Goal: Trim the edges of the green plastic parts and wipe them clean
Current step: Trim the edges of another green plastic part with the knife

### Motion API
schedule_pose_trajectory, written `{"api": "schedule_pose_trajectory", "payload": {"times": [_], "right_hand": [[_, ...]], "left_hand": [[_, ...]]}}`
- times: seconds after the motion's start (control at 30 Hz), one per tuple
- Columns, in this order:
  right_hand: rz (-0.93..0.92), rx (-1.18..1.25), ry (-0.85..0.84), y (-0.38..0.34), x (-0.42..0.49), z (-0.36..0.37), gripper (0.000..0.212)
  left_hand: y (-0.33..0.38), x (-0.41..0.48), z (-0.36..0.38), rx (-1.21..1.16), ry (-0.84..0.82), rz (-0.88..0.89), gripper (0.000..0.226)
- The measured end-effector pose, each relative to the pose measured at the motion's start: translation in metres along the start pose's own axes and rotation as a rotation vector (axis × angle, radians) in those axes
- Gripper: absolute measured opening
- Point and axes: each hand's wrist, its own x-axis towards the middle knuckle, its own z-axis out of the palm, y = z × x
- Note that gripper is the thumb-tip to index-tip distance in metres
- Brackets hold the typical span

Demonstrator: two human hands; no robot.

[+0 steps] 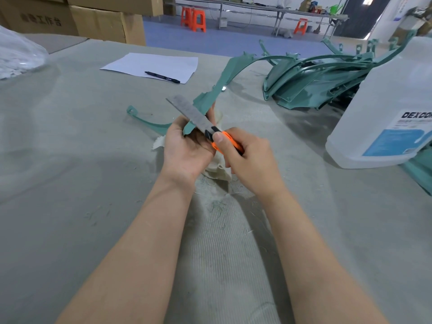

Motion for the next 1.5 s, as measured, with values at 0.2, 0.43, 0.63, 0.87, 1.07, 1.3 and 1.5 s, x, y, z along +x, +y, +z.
{"api": "schedule_pose_trajectory", "payload": {"times": [0.2, 0.43, 0.63, 0.87, 1.07, 1.3, 1.5], "right_hand": [[0.02, 0.043, 0.122, 0.0034, 0.002, 0.0001, 0.035], [0.038, 0.049, 0.202, 0.0052, 0.003, 0.0, 0.036], [0.057, 0.087, 0.228, 0.0039, 0.0032, -0.0025, 0.034], [0.043, 0.109, 0.19, 0.0041, 0.0019, -0.0029, 0.032], [-0.002, 0.021, 0.072, -0.0006, -0.0008, 0.0015, 0.029], [-0.033, -0.024, 0.014, -0.0005, -0.0001, 0.0035, 0.032], [-0.036, -0.027, -0.024, -0.0003, -0.0002, 0.0025, 0.033]], "left_hand": [[0.0013, 0.0042, 0.0014, 0.117, 0.058, 0.045, 0.016], [-0.0008, 0.0001, 0.0023, 0.052, 0.007, -0.022, 0.015], [-0.0014, 0.0004, 0.0023, 0.037, 0.015, -0.032, 0.019], [-0.0028, -0.0003, 0.0015, -0.001, 0.0, -0.049, 0.018], [-0.0035, 0.0003, 0.002, 0.03, 0.012, -0.013, 0.03], [0.0011, 0.0, -0.0018, 0.01, 0.009, -0.031, 0.037], [0.002, 0.001, 0.0002, 0.065, 0.038, 0.013, 0.031]]}}
